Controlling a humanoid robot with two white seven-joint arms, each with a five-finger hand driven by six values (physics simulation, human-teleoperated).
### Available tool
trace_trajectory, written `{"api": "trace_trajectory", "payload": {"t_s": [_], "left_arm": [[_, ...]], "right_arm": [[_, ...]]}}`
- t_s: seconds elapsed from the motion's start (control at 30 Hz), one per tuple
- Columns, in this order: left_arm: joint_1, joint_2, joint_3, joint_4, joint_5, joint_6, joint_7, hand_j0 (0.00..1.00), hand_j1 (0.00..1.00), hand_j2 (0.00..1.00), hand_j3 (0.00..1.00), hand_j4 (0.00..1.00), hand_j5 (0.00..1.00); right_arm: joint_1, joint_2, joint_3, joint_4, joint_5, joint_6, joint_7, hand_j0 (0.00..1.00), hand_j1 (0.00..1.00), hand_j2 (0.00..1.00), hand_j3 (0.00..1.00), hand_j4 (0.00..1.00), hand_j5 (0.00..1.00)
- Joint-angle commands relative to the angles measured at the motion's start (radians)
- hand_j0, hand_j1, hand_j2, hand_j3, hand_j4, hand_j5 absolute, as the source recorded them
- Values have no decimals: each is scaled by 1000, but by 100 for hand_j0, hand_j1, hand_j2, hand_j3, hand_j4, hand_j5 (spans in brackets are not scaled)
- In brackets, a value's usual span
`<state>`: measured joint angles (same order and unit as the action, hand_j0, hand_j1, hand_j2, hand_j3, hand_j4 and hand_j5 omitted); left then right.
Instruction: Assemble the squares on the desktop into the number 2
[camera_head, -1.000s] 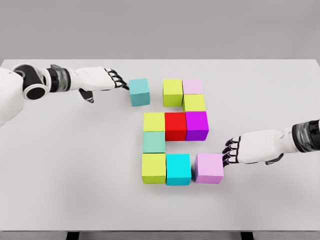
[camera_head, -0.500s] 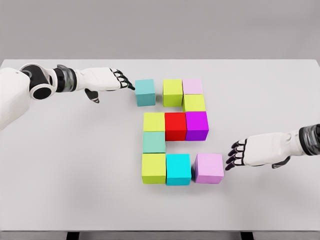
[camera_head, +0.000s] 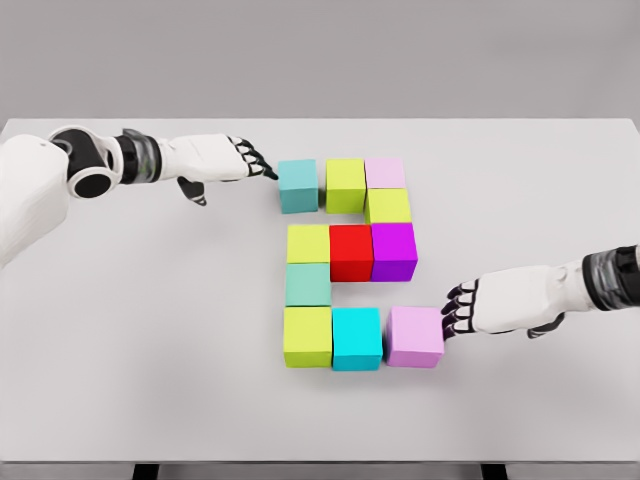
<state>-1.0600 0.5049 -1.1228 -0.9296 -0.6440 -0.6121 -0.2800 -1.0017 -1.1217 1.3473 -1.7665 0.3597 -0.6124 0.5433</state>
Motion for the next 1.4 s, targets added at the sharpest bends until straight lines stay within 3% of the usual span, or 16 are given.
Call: {"api": "trace_trajectory", "payload": {"t_s": [0.0,0.67,0.87,0.9,0.93,1.03,1.1,1.17,1.23,1.37], "left_arm": [[0,-2,3,0,4,1,-4,100,100,100,100,100,100],[0,-12,5,-3,6,1,-8,100,100,100,100,100,100],[-2,-14,6,-1,4,1,-8,100,100,100,100,100,100],[-2,-14,6,-1,4,1,-8,100,100,100,100,100,100],[-2,-14,8,-1,6,1,-8,100,100,100,100,100,100],[-2,-14,6,-1,6,1,-8,100,100,100,100,100,100],[0,-17,6,-3,6,1,-8,100,100,100,100,100,100],[0,-19,6,-1,4,1,-8,100,100,100,100,100,100],[0,-19,6,-1,4,1,-8,100,100,100,100,100,100],[0,-19,6,-1,4,1,-8,100,100,100,100,100,100]], "right_arm": [[0,5,0,1,-4,1,0,100,100,100,100,100,100],[1,17,0,1,-11,1,1,100,100,100,100,100,100],[0,-43,-31,15,-10,1,4,100,100,100,100,100,100],[1,-61,-62,16,-13,1,1,100,100,100,100,100,100],[3,-96,-151,41,-68,1,-2,100,100,100,100,100,100],[47,-95,-324,105,-283,1,3,100,100,100,100,100,100],[182,-73,-517,134,-402,1,4,100,100,100,100,100,100],[294,-66,-640,182,-507,1,3,100,100,100,100,100,100],[397,9,-705,228,-622,1,4,100,100,100,100,100,100],[561,166,-847,291,-630,1,4,100,100,100,100,100,100]]}}
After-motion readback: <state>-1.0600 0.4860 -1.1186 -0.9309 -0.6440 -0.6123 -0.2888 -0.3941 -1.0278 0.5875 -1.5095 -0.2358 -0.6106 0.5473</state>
